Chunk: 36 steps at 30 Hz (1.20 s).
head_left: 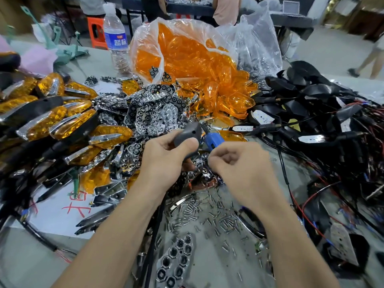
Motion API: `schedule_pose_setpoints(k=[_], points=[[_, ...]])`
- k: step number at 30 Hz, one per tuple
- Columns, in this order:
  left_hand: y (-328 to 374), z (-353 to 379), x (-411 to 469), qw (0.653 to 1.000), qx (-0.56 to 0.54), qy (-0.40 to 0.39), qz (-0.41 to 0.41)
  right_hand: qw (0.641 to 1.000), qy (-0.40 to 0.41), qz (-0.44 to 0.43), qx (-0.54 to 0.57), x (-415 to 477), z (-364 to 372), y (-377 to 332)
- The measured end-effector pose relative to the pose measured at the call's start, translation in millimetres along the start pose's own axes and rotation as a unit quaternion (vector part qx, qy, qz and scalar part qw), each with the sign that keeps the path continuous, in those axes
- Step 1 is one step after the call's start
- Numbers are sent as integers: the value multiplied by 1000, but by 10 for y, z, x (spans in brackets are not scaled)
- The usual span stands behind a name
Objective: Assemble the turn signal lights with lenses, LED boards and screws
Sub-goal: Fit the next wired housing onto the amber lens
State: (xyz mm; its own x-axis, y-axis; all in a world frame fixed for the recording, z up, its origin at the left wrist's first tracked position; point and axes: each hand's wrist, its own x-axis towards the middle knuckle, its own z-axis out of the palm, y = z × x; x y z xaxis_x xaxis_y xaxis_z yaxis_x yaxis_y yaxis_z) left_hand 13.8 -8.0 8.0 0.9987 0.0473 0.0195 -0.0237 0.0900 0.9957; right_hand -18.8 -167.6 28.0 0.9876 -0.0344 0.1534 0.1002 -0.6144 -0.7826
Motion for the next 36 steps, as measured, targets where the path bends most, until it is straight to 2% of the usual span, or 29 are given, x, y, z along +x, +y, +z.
schedule_pose_setpoints(k=[2, 4, 10, 17, 24, 29, 30, 31, 33, 34, 36], points=[[-1, 21, -18, 999, 27, -15, 17, 988, 57, 19, 144, 31, -36, 29], [-7, 66, -39, 998, 50, -25, 26, 968, 91, 26, 231, 58, -37, 42], [-41, 130, -70, 995, 87, -44, 36, 940, 103, 37, 323, 111, 8, 59], [-54, 140, -87, 996, 73, -55, 22, 929, 89, 59, 354, 124, 45, 80], [-59, 87, -101, 994, 72, -73, 34, 946, 98, 78, 300, 120, 63, 102], [-37, 100, -89, 996, 34, -80, -9, 944, 91, 85, 306, 128, -6, 103], [-24, 104, -89, 997, 13, -76, -31, 948, 114, 88, 283, 128, -38, 112], [-10, 106, -85, 996, -15, -71, -58, 962, 146, 90, 214, 133, -88, 130], [22, 77, -62, 991, -67, -58, -104, 979, 178, 93, -35, 123, -204, 192], [33, 56, -45, 988, -82, -53, -118, 971, 153, 107, -151, 90, -253, 206], [46, 14, -10, 985, -99, -48, -133, 942, 35, 159, -295, 18, -265, 206]])
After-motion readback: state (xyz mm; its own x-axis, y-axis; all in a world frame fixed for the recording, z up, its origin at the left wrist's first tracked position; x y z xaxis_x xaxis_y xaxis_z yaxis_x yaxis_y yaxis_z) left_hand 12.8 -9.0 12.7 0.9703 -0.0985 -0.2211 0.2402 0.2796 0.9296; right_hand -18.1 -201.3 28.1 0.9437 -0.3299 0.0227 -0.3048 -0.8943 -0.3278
